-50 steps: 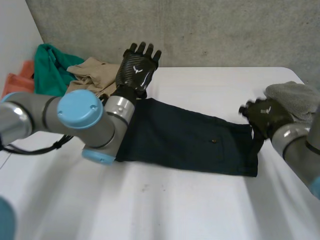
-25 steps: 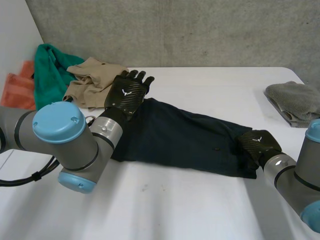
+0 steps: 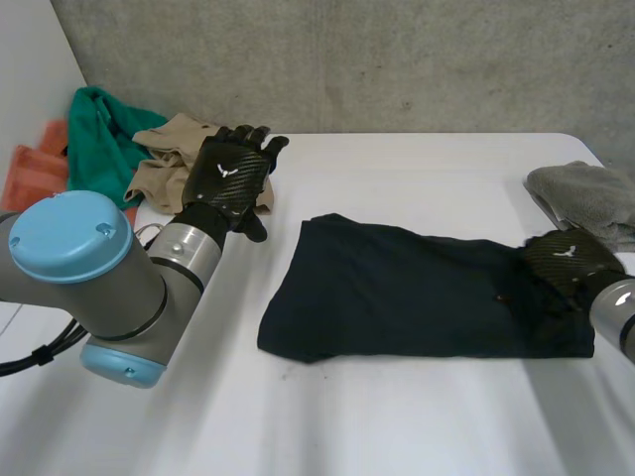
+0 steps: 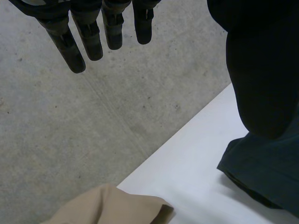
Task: Fold the laundry.
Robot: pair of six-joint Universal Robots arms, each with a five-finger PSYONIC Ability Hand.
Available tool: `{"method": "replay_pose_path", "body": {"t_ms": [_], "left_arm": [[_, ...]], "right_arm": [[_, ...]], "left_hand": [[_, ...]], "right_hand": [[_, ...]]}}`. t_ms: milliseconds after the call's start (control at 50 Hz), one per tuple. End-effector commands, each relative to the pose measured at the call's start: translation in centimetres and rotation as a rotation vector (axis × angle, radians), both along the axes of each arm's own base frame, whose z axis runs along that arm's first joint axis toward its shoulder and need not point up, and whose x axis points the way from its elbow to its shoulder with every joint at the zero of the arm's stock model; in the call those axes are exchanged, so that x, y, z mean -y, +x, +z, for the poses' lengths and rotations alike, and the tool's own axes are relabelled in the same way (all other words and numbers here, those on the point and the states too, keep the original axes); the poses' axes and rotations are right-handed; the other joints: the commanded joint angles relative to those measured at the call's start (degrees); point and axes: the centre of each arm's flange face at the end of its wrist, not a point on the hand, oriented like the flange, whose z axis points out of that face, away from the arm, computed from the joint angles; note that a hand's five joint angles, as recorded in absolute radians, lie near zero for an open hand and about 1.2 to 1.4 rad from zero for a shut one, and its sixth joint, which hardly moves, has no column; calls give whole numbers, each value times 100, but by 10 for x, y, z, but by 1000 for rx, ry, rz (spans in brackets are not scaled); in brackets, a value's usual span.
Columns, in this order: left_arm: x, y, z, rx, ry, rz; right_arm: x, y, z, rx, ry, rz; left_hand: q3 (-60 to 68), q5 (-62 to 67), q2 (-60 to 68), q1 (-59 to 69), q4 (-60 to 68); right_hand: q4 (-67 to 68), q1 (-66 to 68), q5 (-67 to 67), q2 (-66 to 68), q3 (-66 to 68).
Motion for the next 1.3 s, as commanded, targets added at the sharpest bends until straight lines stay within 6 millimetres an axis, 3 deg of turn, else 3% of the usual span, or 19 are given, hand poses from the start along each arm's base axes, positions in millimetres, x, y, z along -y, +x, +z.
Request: {"method": "replay_pose_path", "body": {"t_ms": [20, 260, 460, 540, 580, 600, 720, 780, 860, 880, 940, 960, 1020, 1040, 1120, 1200, 1300], "left_arm": [[-4, 0, -7, -27, 47, -10], [-4, 2, -9, -23, 55, -7], [-5, 0, -14, -16, 66, -14], [-5, 0, -15, -16, 68, -14], [-5, 0, -14, -16, 66, -14], [-5, 0, -14, -16, 66, -14], [-6, 1, -11, -20, 61, -13], [-7, 1, -8, -24, 56, -13], [-10, 6, 1, -30, 49, -6], [-10, 7, 2, -30, 48, -4], [-10, 11, 7, -36, 40, 3], [-10, 12, 8, -37, 39, 7], [-7, 21, 13, -42, 30, 30], [-7, 22, 14, -42, 29, 33], [-5, 30, 16, -44, 27, 55], [-2, 39, 16, -44, 30, 81], [7, 52, 17, -45, 29, 128]], "right_arm": [[-3, 10, -13, 109, 44, -12], [7, -26, -32, 45, 64, -99], [16, -33, -42, 50, 37, -113], [23, -35, -51, 49, 30, -118], [27, -36, -54, 43, 18, -122], [29, -37, -55, 36, 12, -125], [38, -39, -47, -29, -41, -111], [46, -35, -31, -98, -116, -74], [42, -12, -1, -220, -233, 23], [36, 9, 10, -264, -294, 102], [23, 45, 21, -313, -378, 234], [12, 69, 27, -338, -437, 322], [-8, 102, 30, -365, -505, 449], [-23, 124, 27, -376, -535, 535], [-65, 174, 5, -378, -573, 765], [-88, 198, -24, -358, -547, 918], [-96, 211, -33, -314, -543, 989]], "left_hand": [[-227, -270, -179, -84, -175], [-227, -270, -179, -84, -175], [-227, -270, -179, -84, -175], [-227, -270, -179, -84, -175], [-227, -270, -179, -84, -175], [-227, -270, -179, -84, -175], [-227, -270, -179, -84, -175], [-227, -270, -179, -84, -175], [-227, -270, -179, -84, -175], [-227, -270, -179, -84, -175], [-227, -270, -179, -84, -175], [-227, -270, -179, -84, -175], [-227, -270, -179, -84, -175], [-227, -270, -179, -84, -175], [-227, -270, -179, -84, -175], [-227, -270, -179, -84, -175], [-227, -270, -179, -84, -175]], "right_hand": [[-207, -19, -237, -178, -166], [-190, -2, -220, -161, -149], [-106, 82, -136, -78, -66], [1536, 1724, 1506, 1565, 1577], [4710, 4898, 4680, 4738, 4750], [5066, 5253, 5036, 5094, 5106], [5069, 5257, 5039, 5098, 5110], [5069, 5257, 5039, 5098, 5110], [5069, 5257, 5039, 5098, 5110], [5069, 5257, 5039, 5098, 5110], [5069, 5257, 5039, 5098, 5110], [5069, 5257, 5039, 5098, 5110], [5069, 5257, 5039, 5098, 5110], [5069, 5257, 5039, 5098, 5110], [5069, 5257, 5039, 5098, 5110], [5069, 5257, 5039, 5098, 5110], [5069, 5257, 5039, 5098, 5110]]}}
